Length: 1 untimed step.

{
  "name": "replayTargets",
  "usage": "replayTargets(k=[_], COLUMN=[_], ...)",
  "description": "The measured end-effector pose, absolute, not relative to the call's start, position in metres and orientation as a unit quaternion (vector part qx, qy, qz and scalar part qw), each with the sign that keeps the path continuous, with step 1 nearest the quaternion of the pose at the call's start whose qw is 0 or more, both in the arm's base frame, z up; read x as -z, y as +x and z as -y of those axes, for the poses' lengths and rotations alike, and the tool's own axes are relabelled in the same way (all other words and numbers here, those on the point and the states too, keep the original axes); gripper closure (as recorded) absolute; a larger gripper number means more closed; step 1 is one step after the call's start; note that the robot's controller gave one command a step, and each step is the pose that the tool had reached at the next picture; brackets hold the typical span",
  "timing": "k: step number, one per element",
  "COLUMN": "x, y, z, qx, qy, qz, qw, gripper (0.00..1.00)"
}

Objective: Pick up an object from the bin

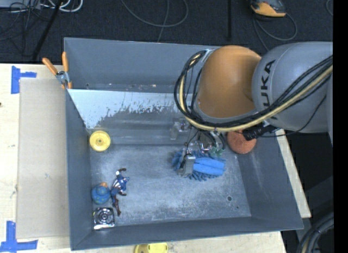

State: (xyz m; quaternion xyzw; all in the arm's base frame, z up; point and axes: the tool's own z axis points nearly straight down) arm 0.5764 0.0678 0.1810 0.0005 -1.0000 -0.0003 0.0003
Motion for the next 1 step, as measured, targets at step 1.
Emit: replayTargets(k=[1], x=[-0.1063], y=[0.5992], z=[-0.0068], qx=[0.000], qy=[0.001], qz=[1.000], qw=[-0.003], gripper=[0.00])
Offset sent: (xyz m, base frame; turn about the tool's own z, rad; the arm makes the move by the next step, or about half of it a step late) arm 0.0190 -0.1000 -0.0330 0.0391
